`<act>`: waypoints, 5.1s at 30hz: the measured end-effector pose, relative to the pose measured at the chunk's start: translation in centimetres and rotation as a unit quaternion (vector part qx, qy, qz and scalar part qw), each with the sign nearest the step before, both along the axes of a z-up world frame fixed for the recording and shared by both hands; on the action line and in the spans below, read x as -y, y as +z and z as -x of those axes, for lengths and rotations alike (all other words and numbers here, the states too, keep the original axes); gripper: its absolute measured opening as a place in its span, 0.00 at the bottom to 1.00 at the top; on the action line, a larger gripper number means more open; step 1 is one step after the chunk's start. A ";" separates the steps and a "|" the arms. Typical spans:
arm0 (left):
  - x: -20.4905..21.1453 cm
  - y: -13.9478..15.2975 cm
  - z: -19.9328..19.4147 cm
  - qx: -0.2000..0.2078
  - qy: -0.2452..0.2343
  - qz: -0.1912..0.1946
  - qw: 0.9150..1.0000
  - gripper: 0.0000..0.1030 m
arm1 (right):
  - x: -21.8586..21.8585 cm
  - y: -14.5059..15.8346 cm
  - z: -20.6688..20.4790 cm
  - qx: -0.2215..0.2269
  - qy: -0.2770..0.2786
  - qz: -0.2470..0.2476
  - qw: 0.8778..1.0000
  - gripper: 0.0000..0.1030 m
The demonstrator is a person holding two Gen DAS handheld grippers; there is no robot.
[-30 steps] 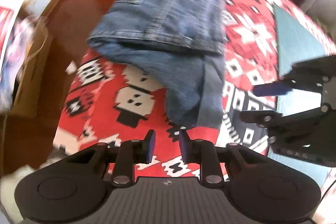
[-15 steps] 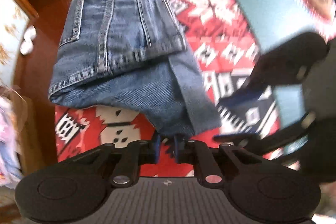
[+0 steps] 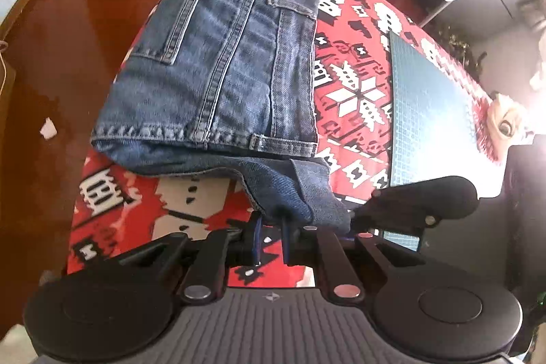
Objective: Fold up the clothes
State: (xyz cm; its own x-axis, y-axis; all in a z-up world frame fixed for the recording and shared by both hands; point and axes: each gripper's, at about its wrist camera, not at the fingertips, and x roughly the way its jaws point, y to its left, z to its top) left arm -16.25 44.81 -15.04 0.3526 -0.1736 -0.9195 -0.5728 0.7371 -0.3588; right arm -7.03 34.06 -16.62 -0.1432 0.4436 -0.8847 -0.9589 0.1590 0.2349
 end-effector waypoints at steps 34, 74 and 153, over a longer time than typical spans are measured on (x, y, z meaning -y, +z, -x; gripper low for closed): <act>-0.3 -4.3 0.7 -0.010 0.057 0.000 0.998 0.02 | -1.3 0.2 -2.6 -0.032 -0.073 -0.004 0.997 0.09; -12.0 2.9 -8.5 0.030 0.072 -0.200 0.977 0.81 | -8.7 3.6 -15.2 0.056 -0.251 -0.045 0.965 0.99; -18.4 -3.2 -13.1 0.061 0.084 -0.071 0.992 0.01 | -13.1 -0.7 -20.1 -0.073 -0.349 -0.084 0.931 0.02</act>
